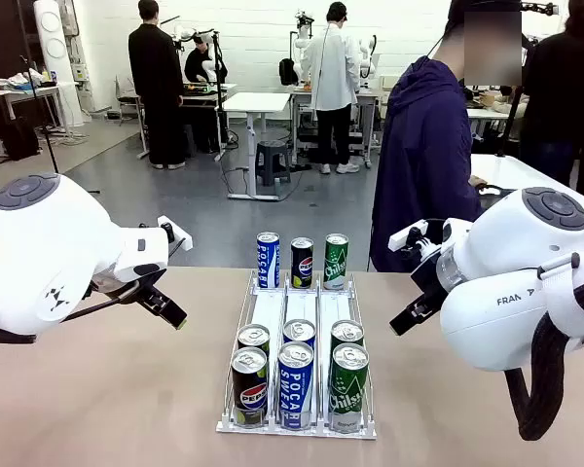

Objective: Retrieve and hand over the desired beverage to the person.
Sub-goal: Pick up a can of the same type that the person held from the Automatic Can Dispenser.

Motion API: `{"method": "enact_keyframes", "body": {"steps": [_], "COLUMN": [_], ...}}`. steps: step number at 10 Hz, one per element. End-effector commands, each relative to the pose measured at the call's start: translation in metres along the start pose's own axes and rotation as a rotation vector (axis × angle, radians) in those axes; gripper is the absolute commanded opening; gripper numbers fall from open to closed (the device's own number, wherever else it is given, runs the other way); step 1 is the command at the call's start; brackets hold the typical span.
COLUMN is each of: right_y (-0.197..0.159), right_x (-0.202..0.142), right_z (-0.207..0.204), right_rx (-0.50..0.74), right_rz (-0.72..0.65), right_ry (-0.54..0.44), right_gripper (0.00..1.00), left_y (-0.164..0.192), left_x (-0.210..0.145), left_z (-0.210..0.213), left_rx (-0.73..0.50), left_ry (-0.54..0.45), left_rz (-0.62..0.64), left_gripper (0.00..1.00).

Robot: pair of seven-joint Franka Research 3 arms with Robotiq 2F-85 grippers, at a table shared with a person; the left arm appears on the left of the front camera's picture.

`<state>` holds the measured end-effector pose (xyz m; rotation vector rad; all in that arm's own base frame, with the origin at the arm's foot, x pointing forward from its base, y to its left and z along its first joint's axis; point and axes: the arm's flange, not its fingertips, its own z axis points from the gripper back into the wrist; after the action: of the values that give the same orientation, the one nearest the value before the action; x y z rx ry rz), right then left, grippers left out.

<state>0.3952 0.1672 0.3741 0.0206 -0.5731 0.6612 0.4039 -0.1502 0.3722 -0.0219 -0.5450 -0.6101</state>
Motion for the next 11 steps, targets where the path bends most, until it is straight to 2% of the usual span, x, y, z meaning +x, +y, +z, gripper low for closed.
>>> {"method": "enact_keyframes", "body": {"steps": [1, 11], "right_y": [0.0000, 0.0000], "right_x": [0.0000, 0.0000], "right_z": [0.0000, 0.0000], "right_rx": [0.000, 0.000], "right_rz": [0.000, 0.000], "right_ry": [0.000, 0.000], "right_gripper": [1.00, 1.00], "left_y": [-0.0001, -0.0001], "left_x": [0.0000, 0.0000], "left_z": [0.0000, 0.0000], "left_rx": [0.000, 0.000], "left_ry": [0.000, 0.000], "left_rz": [0.000, 0.000], "left_gripper": [1.00, 1.00]}}
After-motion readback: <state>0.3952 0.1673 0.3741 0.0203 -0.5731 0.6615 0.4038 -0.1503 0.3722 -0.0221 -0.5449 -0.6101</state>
